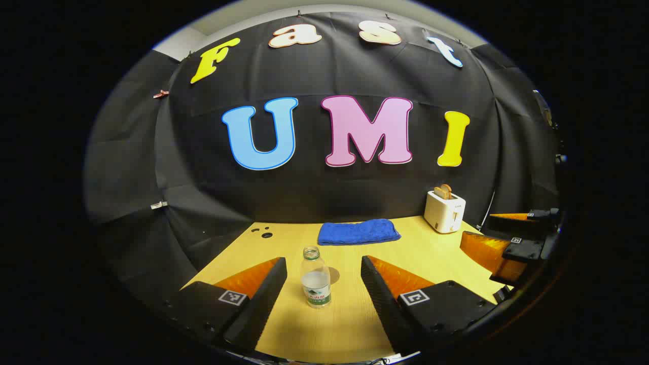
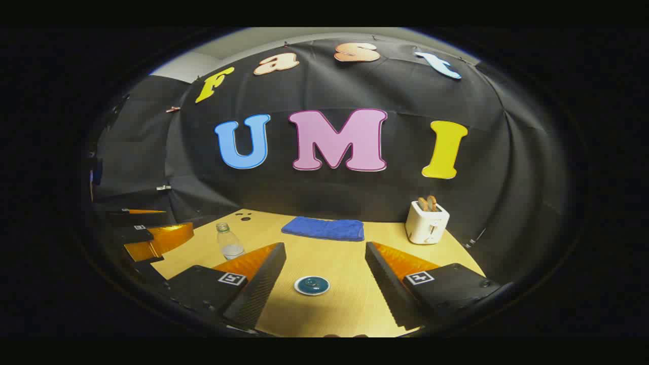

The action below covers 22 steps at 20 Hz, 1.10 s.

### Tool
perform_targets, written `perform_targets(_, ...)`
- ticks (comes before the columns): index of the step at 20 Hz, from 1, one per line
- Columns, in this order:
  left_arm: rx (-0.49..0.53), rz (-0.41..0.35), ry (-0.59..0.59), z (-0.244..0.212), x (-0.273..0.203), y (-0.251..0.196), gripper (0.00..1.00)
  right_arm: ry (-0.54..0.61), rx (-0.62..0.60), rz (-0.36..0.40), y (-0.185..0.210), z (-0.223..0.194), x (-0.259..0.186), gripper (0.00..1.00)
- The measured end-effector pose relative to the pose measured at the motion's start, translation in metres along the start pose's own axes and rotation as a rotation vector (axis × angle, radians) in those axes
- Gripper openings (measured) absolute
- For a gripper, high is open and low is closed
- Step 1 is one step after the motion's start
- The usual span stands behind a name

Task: Open the teacup lid with one hand, grasp the water bottle and pour water into the teacup with the other hand; after pouring, place the water bottle on the coaster and then close the teacup lid.

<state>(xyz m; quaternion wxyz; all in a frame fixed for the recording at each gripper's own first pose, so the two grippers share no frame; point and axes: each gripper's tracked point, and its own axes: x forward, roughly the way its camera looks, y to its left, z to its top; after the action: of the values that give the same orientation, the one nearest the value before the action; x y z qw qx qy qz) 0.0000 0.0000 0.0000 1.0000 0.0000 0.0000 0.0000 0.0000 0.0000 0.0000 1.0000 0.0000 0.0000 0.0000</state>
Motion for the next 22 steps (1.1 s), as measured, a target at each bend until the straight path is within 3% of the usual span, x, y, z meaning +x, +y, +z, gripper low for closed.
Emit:
perform_targets(4, 0.005, -0.009, 0.021, -0.007, 0.008, 0.011, 0.94, 0.043, 0.01, -0.036, 0.007, -0.01, 0.005, 0.98)
perform_targets(11, -0.029, -0.073, 0.021, -0.007, 0.019, 0.025, 0.94, 0.02, -0.008, -0.103, 0.018, 0.003, 0.015, 0.98)
perform_targets(18, -0.026, -0.106, 0.052, -0.027, 0.025, 0.035, 0.94, 0.048, 0.026, -0.083, 0.037, -0.015, 0.031, 0.98)
perform_targets(22, -0.024, -0.077, 0.126, -0.059, 0.034, 0.052, 0.94, 0.096, 0.035, -0.088, 0.037, -0.049, 0.061, 0.98)
